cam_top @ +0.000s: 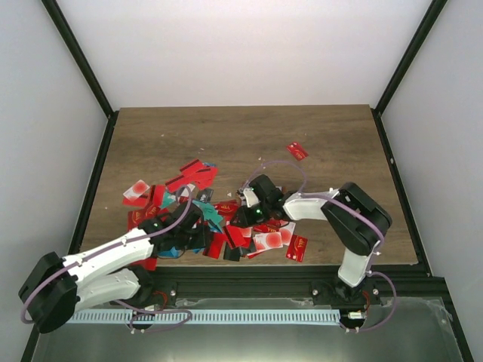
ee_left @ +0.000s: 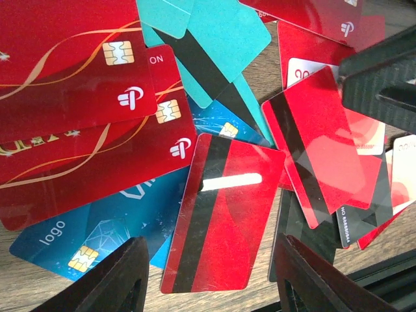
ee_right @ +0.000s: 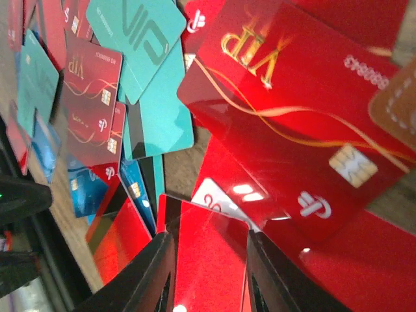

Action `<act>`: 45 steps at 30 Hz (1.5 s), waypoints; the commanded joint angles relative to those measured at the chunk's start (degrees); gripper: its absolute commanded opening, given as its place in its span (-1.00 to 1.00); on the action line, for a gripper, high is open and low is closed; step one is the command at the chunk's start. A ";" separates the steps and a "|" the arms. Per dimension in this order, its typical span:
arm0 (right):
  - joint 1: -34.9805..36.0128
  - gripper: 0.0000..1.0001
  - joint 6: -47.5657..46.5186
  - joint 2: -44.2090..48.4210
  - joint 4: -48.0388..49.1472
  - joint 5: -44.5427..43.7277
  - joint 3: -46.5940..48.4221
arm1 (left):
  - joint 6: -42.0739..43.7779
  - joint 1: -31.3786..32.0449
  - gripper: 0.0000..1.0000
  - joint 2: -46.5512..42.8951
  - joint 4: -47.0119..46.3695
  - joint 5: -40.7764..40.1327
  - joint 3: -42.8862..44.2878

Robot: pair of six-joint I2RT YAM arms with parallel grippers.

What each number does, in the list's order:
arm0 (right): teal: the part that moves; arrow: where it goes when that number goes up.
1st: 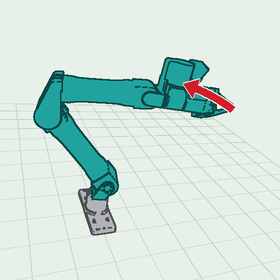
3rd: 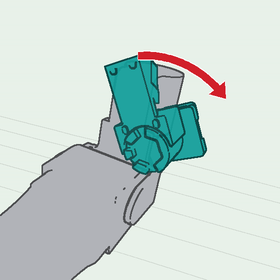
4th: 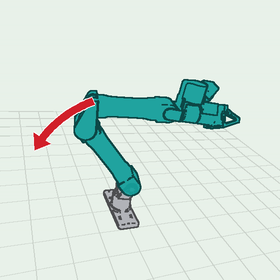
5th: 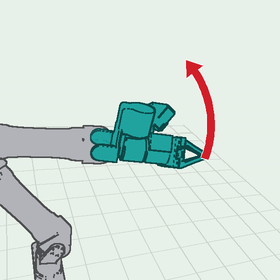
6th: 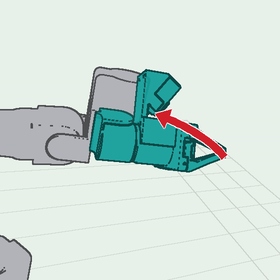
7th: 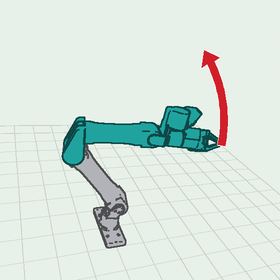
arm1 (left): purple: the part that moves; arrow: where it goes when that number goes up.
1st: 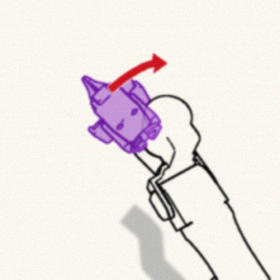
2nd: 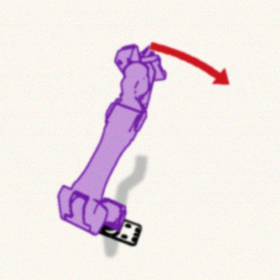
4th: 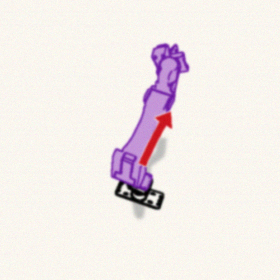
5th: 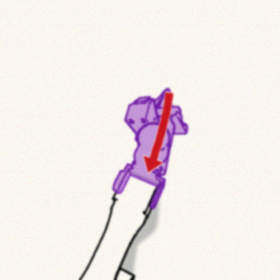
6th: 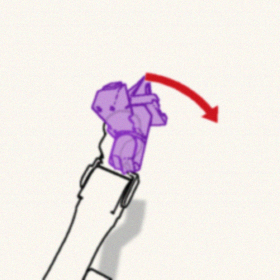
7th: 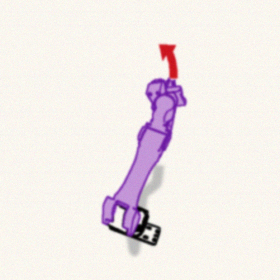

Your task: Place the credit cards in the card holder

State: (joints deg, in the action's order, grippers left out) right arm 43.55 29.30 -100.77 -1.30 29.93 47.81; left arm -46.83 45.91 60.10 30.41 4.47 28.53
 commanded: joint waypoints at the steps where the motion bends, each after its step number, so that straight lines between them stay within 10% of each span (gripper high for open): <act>1: 2.68 -0.33 -3.66 -2.74 -2.18 -3.24 -0.05 | -1.39 0.24 0.11 -1.34 -2.07 1.03 -1.11; 45: 15.09 -0.31 15.22 19.06 -4.28 -16.09 -14.59 | -1.60 7.97 0.10 9.19 -11.07 1.30 -6.38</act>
State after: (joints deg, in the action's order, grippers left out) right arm 59.07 38.89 -85.65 -2.52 18.61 34.81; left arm -46.15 50.65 68.25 16.49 3.27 25.34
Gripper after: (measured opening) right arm 0.346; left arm 0.547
